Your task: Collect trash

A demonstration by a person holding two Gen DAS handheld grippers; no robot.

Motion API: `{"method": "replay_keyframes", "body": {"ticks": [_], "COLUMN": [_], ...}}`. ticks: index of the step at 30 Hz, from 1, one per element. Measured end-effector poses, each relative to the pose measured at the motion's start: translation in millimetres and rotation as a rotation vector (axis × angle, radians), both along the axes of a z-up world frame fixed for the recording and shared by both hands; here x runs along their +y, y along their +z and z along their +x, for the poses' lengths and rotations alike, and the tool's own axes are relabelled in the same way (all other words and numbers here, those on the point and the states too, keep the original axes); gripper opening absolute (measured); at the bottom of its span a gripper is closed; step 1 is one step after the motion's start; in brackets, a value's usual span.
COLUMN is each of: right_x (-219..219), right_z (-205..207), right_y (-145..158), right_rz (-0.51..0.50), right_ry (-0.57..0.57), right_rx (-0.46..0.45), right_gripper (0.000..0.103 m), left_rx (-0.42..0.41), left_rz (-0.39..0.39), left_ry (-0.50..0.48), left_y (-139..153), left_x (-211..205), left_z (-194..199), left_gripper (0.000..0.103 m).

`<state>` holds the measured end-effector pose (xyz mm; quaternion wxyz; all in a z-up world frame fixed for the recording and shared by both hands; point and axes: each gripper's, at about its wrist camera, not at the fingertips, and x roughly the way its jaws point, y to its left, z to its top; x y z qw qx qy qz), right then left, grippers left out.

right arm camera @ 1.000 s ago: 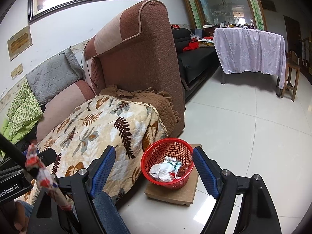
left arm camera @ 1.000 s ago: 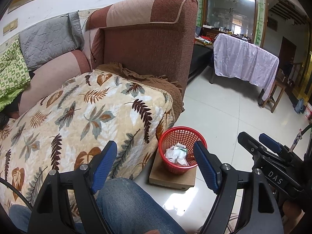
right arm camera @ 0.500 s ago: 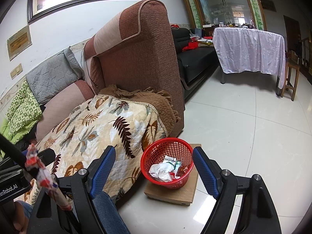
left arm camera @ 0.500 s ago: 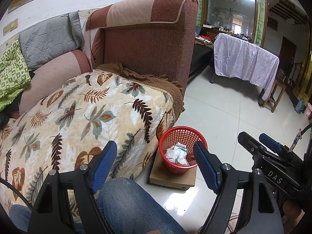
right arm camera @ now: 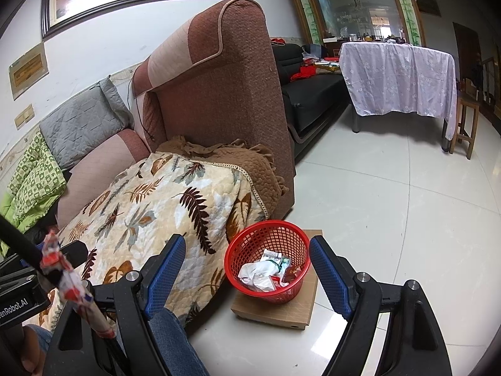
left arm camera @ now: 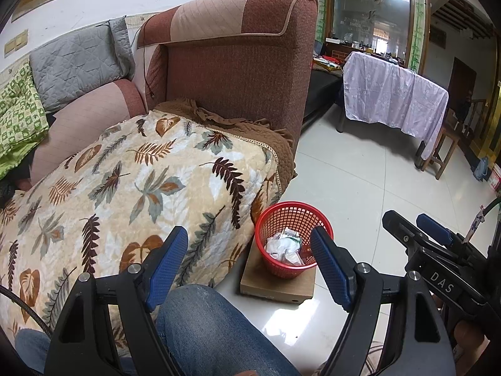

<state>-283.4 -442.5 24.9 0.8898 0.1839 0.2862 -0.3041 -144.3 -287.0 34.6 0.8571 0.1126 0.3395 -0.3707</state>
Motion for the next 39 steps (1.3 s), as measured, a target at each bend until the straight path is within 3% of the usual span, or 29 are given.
{"method": "replay_keyframes", "body": {"ticks": [39], "right_x": [-9], "right_z": [2], "right_y": [-4], "right_rz": [0.019], "right_ry": [-0.022], "right_rx": [0.016], "right_gripper": [0.085], "left_rx": [0.020], "left_rz": [0.020], "left_ry": [-0.009], "left_y": [-11], "left_x": [-4], "left_z": [-4], "left_gripper": [0.079]}}
